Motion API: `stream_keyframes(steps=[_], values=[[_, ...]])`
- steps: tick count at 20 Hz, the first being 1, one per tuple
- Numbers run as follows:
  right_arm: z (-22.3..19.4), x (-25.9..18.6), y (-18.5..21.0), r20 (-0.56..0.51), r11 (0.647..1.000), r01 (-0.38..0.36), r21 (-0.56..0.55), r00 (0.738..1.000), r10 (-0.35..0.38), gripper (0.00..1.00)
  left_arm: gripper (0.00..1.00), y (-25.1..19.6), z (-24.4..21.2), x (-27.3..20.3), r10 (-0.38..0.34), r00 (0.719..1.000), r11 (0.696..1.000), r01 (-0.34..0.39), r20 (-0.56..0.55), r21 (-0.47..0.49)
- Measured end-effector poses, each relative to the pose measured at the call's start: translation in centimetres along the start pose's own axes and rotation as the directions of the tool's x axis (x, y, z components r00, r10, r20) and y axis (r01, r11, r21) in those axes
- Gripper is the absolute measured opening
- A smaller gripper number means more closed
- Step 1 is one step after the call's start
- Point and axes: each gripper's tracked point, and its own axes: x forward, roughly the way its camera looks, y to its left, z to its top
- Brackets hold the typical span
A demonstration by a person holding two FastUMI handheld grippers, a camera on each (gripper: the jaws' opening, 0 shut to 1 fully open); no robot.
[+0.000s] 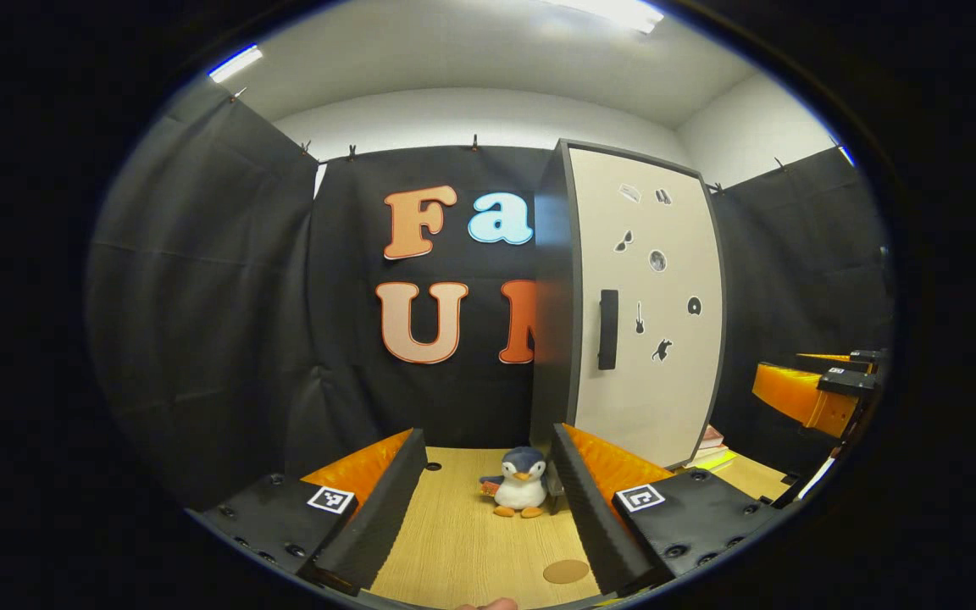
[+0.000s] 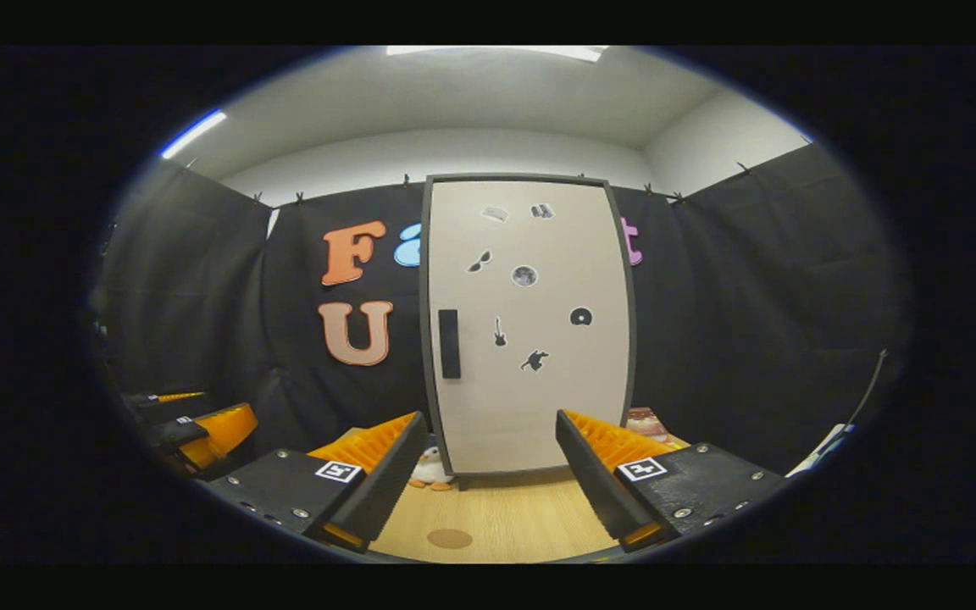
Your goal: Open the cabinet door with the right hand, grasp the bottle in the cabinet with the left hand and place it on the coaster, then close the cabinet door with the right hand.
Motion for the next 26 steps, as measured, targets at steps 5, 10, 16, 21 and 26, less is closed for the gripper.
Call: stream_keyframes(steps=[5, 10, 16, 21, 26], values=[[0.1, 3.7, 1.4, 0.005, 1.0, -0.02, 0.003, 1.0, 0.02, 0.94, 0.99, 0.7, -0.4, 1.7, 0.003, 1.0, 1.0, -0.003, -0.019, 0.002], [0.8, 9.6, 3.3, 0.006, 0.999, -0.051, -0.013, 0.999, 0.051, 0.94, 0.99, 1.6, -0.4, 3.4, 0.001, 1.0, 1.0, -0.001, -0.011, 0.004], [1.5, 17.0, 5.1, 0.006, 0.997, -0.078, -0.025, 0.997, 0.078, 0.94, 0.99, 2.8, -1.1, 6.8, 0.019, 0.999, 1.0, -0.019, -0.028, -0.003], [1.6, 22.9, 5.9, 0.0, 0.995, -0.092, -0.034, 0.996, 0.092, 0.94, 0.97, 4.1, -2.1, 10.0, 0.056, 0.997, 0.998, -0.057, -0.053, -0.014], [1.0, 27.4, 6.4, -0.009, 0.995, -0.096, -0.012, 0.995, 0.096, 0.94, 0.94, 5.5, -3.5, 12.6, 0.097, 0.991, 0.995, -0.099, -0.092, -0.016]])
